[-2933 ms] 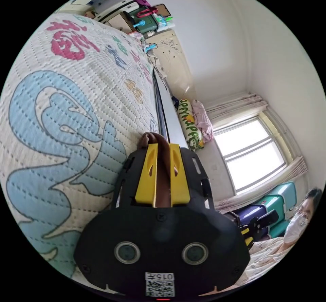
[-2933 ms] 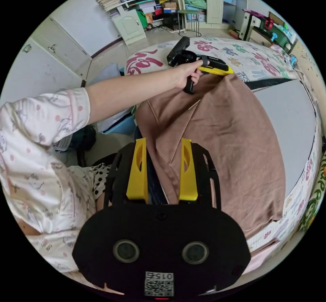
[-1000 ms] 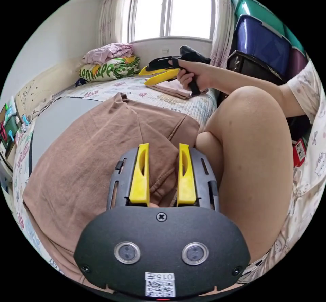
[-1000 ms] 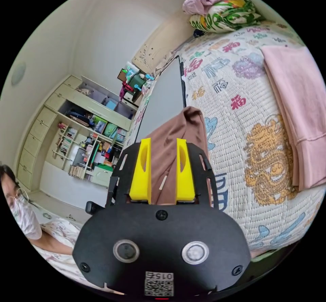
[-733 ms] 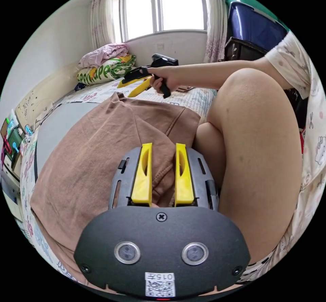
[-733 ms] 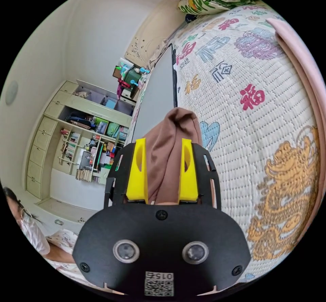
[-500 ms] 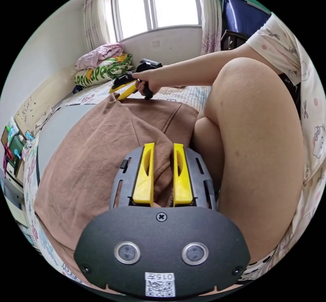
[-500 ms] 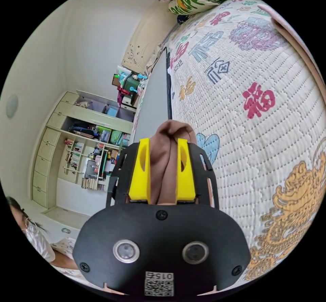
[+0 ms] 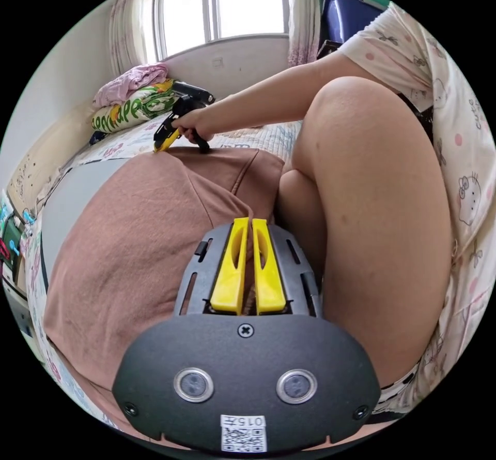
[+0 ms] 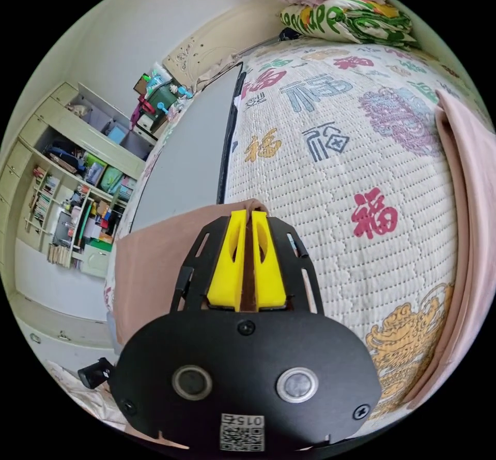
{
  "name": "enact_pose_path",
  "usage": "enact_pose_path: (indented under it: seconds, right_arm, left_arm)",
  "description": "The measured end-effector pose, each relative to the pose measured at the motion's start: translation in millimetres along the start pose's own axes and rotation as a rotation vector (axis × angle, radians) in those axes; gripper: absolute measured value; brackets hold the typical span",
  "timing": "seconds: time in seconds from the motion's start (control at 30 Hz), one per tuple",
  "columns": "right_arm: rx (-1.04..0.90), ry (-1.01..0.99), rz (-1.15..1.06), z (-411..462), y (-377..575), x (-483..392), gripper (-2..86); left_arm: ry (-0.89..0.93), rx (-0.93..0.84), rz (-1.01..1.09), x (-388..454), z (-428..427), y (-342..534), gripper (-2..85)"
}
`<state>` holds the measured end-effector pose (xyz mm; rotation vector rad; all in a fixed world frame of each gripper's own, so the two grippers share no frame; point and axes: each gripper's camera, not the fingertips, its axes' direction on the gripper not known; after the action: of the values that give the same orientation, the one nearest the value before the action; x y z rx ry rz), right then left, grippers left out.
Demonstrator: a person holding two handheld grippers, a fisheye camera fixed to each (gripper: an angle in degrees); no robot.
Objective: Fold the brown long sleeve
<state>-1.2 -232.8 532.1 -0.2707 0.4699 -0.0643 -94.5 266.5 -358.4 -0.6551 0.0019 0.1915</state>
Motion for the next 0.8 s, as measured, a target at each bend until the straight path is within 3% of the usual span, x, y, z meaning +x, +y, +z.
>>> enact_pose_path:
  seconds: [0.2,0.3,0.43,0.53,0.6,0.67,0.8]
  right_arm:
    - [0.045,0.034,-0.087,7.6,57.0,-10.0,3.9]
    - [0.110,0.038,-0.233,-12.5,109.4,-26.6,4.1]
    - [0.290,0.055,-0.591,-48.5,207.9,-81.8,4.0]
    - [0.377,-0.047,-0.906,-60.1,277.9,-132.8,3.5]
    - [0.317,-0.153,-1.090,-54.2,312.1,-164.8,4.3]
    - [0.054,-0.255,-1.291,-30.5,353.9,-210.3,5.7]
    - [-0.305,-0.302,-1.497,14.7,423.1,-255.0,7.6]
  left_arm:
    - [-0.002,0.015,-0.038,-11.9,-3.1,-21.2,3.9]
    - [-0.005,0.058,0.006,-10.3,-29.2,-32.5,5.5]
    - [-0.025,0.131,-0.104,-43.7,-97.7,-38.5,4.6]
    - [-0.121,0.120,-0.272,-70.9,-140.2,-33.8,5.5]
    - [-0.209,0.088,-0.402,-82.3,-160.5,-29.8,5.6]
    - [-0.278,0.034,-0.571,-93.4,-179.4,-24.3,6.1]
    - [-0.214,0.023,-0.757,-101.8,-185.7,-21.7,7.7]
